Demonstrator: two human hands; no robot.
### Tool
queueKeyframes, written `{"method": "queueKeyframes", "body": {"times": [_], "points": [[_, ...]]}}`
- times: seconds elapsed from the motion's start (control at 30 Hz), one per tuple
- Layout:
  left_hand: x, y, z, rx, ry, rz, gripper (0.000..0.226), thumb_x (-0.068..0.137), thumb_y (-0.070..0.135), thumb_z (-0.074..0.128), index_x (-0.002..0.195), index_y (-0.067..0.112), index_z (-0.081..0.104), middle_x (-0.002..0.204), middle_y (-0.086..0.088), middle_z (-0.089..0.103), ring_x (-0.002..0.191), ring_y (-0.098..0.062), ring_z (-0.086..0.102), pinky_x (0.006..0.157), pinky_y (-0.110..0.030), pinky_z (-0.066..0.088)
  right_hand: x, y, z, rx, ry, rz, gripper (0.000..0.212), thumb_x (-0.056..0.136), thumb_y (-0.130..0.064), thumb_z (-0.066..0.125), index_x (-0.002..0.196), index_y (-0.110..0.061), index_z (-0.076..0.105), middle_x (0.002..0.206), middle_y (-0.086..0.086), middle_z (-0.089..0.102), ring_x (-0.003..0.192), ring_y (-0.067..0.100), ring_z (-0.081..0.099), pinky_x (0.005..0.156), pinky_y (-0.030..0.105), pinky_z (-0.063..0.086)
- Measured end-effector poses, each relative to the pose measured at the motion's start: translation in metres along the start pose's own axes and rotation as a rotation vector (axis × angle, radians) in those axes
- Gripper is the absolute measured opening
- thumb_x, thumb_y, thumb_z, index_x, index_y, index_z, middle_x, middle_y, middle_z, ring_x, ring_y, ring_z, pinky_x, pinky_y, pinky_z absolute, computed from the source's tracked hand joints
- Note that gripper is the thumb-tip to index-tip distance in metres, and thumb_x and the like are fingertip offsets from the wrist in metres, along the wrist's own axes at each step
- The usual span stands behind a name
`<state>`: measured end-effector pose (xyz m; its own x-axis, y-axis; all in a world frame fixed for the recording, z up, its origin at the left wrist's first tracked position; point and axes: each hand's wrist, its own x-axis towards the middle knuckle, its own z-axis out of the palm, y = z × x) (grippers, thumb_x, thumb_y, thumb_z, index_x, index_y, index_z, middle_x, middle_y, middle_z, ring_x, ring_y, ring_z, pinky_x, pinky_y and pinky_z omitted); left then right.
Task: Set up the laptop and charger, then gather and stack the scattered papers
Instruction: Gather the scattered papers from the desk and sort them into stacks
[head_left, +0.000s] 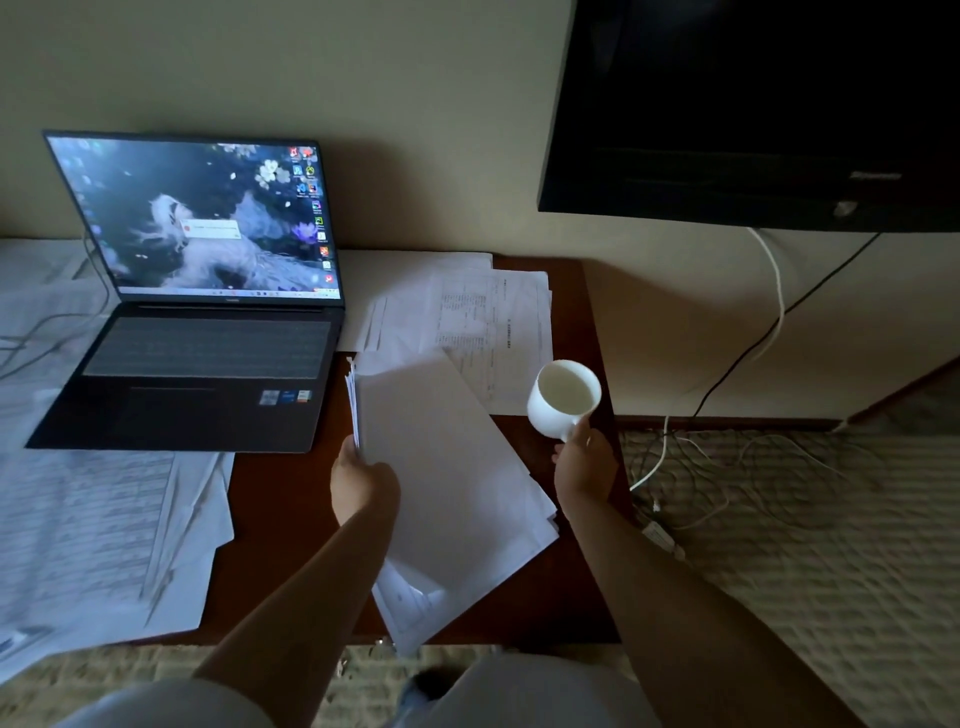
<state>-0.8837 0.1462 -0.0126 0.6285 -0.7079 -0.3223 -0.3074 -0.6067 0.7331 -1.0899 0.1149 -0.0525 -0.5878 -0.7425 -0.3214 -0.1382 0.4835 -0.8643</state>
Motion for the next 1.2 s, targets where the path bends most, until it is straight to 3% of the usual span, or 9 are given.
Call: {"method": "queueKeyframes", "body": {"times": [0.2, 0.27, 0.4, 0.53, 0.7, 0.77, 0.93, 1.07, 1.2], "points": [[0.004, -0.018, -0.028, 0.081, -0.016, -0.013, 0.026, 0.092, 0.001, 0.041, 0.109, 0.011, 0.058, 0.106, -0.009, 0.062, 0.101, -0.028, 0.060, 0.084, -0.038, 0.048, -0.030, -0.014, 0.021, -0.010, -0.151, -0.048, 0.034, 0.092, -0.044, 0.041, 0.064, -0.028, 0.054, 0.081, 0.007, 0.067, 0.083, 0.032, 0.066, 0.081, 0.053, 0.052], [0.004, -0.026, -0.040, 0.092, -0.024, -0.059, 0.026, 0.095, 0.005, 0.040, 0.112, 0.010, 0.059, 0.110, -0.011, 0.063, 0.100, -0.028, 0.060, 0.087, -0.038, 0.048, -0.039, -0.027, 0.033, 0.015, -0.198, -0.067, 0.035, 0.095, -0.036, 0.043, 0.063, -0.026, 0.052, 0.073, 0.005, 0.064, 0.078, 0.032, 0.066, 0.079, 0.047, 0.053], [0.005, -0.040, -0.050, 0.056, -0.123, -0.137, 0.027, 0.094, 0.005, 0.041, 0.113, 0.010, 0.059, 0.108, -0.010, 0.063, 0.089, -0.022, 0.057, 0.082, -0.037, 0.051, -0.048, -0.055, 0.066, 0.092, -0.310, -0.066, 0.032, 0.097, -0.031, 0.043, 0.076, -0.012, 0.057, 0.070, 0.006, 0.062, 0.056, 0.018, 0.058, 0.057, 0.026, 0.048], [0.002, -0.041, -0.039, 0.057, -0.281, -0.236, 0.030, 0.093, 0.004, 0.041, 0.118, 0.005, 0.058, 0.096, -0.007, 0.059, 0.081, -0.020, 0.058, 0.072, -0.031, 0.051, -0.055, -0.068, 0.102, 0.021, -0.445, -0.075, 0.034, 0.097, -0.037, 0.043, 0.076, -0.015, 0.057, 0.075, 0.007, 0.063, 0.058, 0.017, 0.059, 0.061, 0.031, 0.049], [0.007, -0.038, -0.034, 0.086, -0.418, -0.370, 0.034, 0.092, 0.001, 0.049, 0.126, -0.002, 0.051, 0.124, -0.018, 0.056, 0.115, -0.033, 0.055, 0.097, -0.039, 0.048, -0.063, -0.069, 0.132, -0.106, -0.577, -0.091, 0.030, 0.097, -0.037, 0.041, 0.082, -0.016, 0.056, 0.076, 0.009, 0.065, 0.067, 0.020, 0.062, 0.070, 0.036, 0.053], [0.011, -0.038, -0.034, 0.099, -0.430, -0.409, 0.038, 0.090, 0.000, 0.053, 0.128, -0.003, 0.049, 0.129, -0.017, 0.054, 0.120, -0.032, 0.053, 0.096, -0.035, 0.046, -0.065, -0.066, 0.140, -0.145, -0.617, -0.105, 0.031, 0.096, -0.037, 0.041, 0.075, -0.019, 0.057, 0.072, 0.007, 0.066, 0.070, 0.021, 0.063, 0.074, 0.038, 0.053], [0.008, -0.043, -0.028, -0.073, -0.440, -0.511, 0.034, 0.080, 0.000, 0.059, 0.113, 0.003, 0.052, 0.097, -0.012, 0.058, 0.095, -0.030, 0.056, 0.077, -0.040, 0.049, -0.070, -0.065, 0.151, -0.214, -0.713, -0.140, 0.033, 0.094, -0.036, 0.041, 0.069, -0.021, 0.056, 0.077, 0.008, 0.069, 0.061, 0.015, 0.057, 0.072, 0.035, 0.049], [0.000, -0.039, -0.016, -0.118, -0.468, -0.480, 0.037, 0.073, 0.002, 0.061, 0.109, 0.005, 0.056, 0.099, -0.014, 0.062, 0.091, -0.030, 0.061, 0.075, -0.039, 0.054, -0.068, -0.066, 0.146, -0.251, -0.774, -0.189, 0.036, 0.095, -0.047, 0.040, 0.092, -0.016, 0.057, 0.085, 0.005, 0.067, 0.063, 0.013, 0.057, 0.071, 0.034, 0.051], [-0.005, -0.030, 0.000, -0.154, -0.503, -0.427, 0.039, 0.074, 0.000, 0.063, 0.112, 0.005, 0.058, 0.100, -0.014, 0.064, 0.092, -0.032, 0.063, 0.076, -0.042, 0.056, -0.044, -0.061, 0.127, -0.408, -0.505, -0.331, 0.038, 0.099, -0.042, 0.037, 0.120, -0.013, 0.048, 0.115, 0.009, 0.062, 0.099, 0.026, 0.061, 0.076, 0.033, 0.046]]}}
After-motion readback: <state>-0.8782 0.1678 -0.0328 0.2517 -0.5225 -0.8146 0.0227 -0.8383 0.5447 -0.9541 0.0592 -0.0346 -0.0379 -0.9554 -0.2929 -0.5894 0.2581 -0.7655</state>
